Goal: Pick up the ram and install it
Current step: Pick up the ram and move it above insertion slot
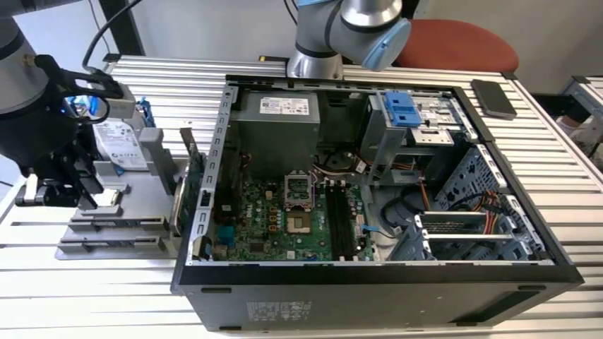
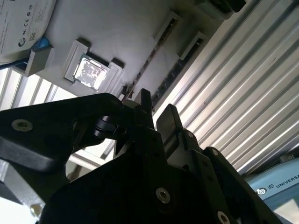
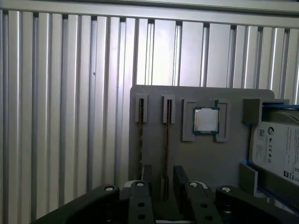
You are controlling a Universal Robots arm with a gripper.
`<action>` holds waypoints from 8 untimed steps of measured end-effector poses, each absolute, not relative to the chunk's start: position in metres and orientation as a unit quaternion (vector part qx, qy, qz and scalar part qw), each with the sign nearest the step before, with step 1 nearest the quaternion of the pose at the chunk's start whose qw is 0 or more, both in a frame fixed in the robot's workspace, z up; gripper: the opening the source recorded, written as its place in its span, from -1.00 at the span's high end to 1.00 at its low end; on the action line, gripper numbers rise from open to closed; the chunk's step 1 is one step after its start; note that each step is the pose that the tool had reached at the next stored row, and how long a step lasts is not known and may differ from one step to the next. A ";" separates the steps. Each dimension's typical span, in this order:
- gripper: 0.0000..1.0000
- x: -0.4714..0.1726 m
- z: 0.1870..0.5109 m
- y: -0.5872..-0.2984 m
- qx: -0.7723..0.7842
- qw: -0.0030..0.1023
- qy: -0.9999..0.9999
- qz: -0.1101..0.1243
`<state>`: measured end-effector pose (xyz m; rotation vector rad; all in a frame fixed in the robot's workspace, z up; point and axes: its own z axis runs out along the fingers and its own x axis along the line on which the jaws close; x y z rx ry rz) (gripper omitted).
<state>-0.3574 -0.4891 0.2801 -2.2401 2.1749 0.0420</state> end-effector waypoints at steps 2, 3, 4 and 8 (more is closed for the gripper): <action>-1.00 -0.357 0.278 -0.490 -0.717 0.010 0.697 0.013; -1.00 -0.357 0.276 -0.490 -0.716 0.009 0.697 0.013; -1.00 -0.357 0.275 -0.491 -0.716 0.009 0.698 0.013; -1.00 -0.357 0.260 -0.498 -0.715 0.010 0.698 0.013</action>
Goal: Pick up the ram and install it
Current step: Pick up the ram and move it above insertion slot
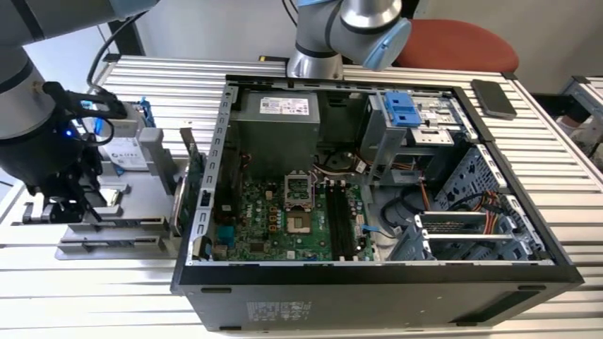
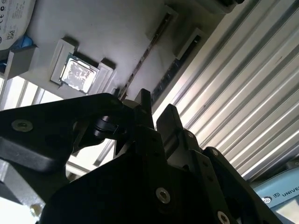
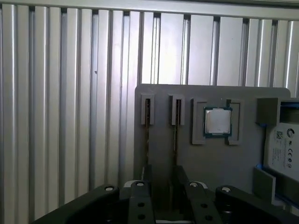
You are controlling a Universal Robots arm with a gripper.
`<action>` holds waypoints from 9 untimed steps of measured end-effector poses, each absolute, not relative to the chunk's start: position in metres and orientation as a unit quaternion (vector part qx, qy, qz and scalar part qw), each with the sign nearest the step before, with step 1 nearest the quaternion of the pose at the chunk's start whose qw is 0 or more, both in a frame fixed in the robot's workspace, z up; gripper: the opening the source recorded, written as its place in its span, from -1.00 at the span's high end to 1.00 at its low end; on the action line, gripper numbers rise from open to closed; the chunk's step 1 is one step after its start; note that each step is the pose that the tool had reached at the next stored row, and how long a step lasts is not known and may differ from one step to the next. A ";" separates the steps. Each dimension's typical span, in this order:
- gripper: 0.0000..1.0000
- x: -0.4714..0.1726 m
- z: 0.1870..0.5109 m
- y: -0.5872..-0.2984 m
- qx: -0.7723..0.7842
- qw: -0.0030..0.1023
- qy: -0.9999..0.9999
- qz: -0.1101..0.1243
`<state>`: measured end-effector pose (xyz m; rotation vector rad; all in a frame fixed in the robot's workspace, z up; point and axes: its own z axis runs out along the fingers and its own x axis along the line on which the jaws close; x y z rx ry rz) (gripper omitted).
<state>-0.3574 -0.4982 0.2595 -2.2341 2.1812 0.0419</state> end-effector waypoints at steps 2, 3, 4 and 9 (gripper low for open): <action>-1.00 -0.357 0.257 -0.499 -0.715 0.009 0.698 0.013; -1.00 -0.357 0.256 -0.500 -0.715 0.009 0.699 0.013; -1.00 -0.357 0.255 -0.500 -0.715 0.010 0.699 0.013; -1.00 -0.357 0.249 -0.503 -0.715 0.010 0.699 0.013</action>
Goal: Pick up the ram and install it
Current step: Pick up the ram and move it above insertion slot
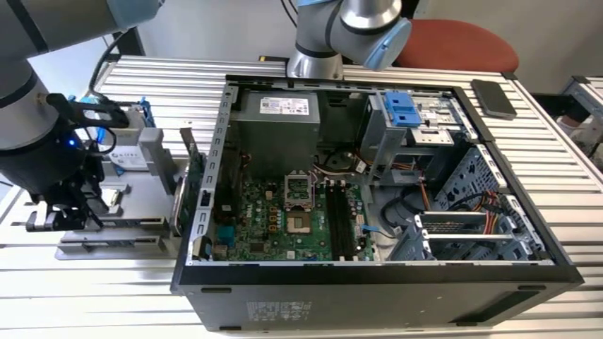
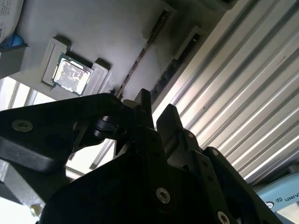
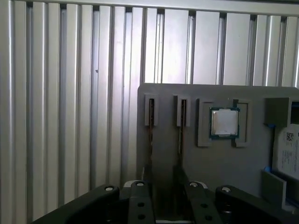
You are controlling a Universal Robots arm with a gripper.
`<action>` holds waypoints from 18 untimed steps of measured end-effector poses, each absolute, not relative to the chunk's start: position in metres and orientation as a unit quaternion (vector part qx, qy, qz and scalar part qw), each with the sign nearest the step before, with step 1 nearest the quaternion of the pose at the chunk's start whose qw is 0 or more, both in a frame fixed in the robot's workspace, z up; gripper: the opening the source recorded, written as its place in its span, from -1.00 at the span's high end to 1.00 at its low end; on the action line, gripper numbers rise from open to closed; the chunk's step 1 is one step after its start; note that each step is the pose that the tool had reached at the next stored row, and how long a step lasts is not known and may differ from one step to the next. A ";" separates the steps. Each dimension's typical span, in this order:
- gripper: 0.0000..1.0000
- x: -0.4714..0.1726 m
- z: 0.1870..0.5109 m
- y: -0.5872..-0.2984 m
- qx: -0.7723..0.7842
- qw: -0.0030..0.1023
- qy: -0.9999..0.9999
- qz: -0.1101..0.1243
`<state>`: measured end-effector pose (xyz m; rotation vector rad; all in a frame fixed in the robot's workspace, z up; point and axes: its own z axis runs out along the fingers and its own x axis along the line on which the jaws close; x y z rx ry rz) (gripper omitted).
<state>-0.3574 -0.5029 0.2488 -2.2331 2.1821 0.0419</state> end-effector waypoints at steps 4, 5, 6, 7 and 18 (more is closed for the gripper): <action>-1.00 -0.357 0.243 -0.507 -0.715 0.009 0.699 0.013; -1.00 -0.357 0.242 -0.508 -0.715 0.010 0.699 0.013; -1.00 -0.357 0.240 -0.509 -0.715 0.009 0.699 0.013; -1.00 -0.357 0.239 -0.509 -0.715 0.010 0.699 0.013; -1.00 -0.357 0.224 -0.514 -0.715 0.010 0.699 0.013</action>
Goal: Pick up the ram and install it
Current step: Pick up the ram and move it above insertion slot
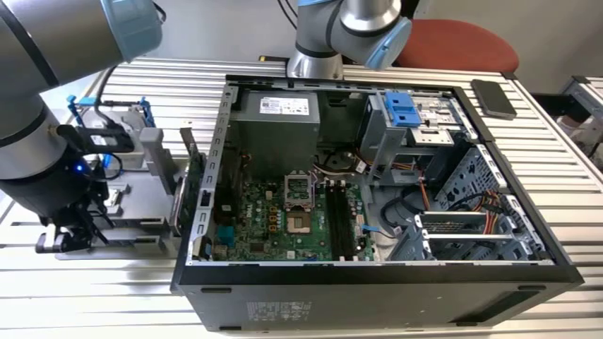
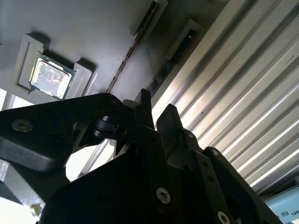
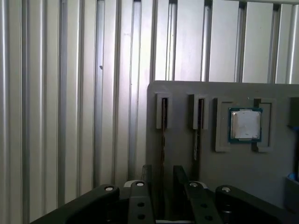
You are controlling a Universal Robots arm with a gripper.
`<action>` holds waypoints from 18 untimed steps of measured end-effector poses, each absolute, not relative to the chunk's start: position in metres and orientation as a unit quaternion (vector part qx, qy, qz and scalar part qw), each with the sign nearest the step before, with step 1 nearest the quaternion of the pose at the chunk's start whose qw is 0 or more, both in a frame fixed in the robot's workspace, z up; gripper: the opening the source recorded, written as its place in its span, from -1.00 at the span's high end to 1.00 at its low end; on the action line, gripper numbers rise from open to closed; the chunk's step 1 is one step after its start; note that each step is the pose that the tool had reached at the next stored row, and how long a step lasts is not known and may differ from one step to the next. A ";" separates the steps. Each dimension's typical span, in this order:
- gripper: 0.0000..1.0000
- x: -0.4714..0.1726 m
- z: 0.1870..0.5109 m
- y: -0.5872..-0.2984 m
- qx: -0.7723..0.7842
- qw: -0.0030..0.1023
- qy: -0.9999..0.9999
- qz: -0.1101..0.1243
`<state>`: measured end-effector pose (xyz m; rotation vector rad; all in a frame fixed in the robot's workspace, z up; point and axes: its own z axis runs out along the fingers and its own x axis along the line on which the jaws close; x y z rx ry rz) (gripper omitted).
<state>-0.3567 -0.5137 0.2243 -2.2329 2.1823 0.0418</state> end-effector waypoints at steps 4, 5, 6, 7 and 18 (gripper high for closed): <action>-1.00 -0.357 0.221 -0.514 -0.715 0.009 0.699 0.013; -1.00 -0.357 0.220 -0.514 -0.715 0.009 0.699 0.013; -1.00 -0.357 0.219 -0.514 -0.715 0.009 0.699 0.013; -1.00 -0.357 0.217 -0.514 -0.715 0.009 0.699 0.013; -1.00 -0.357 0.204 -0.514 -0.715 0.009 0.699 0.013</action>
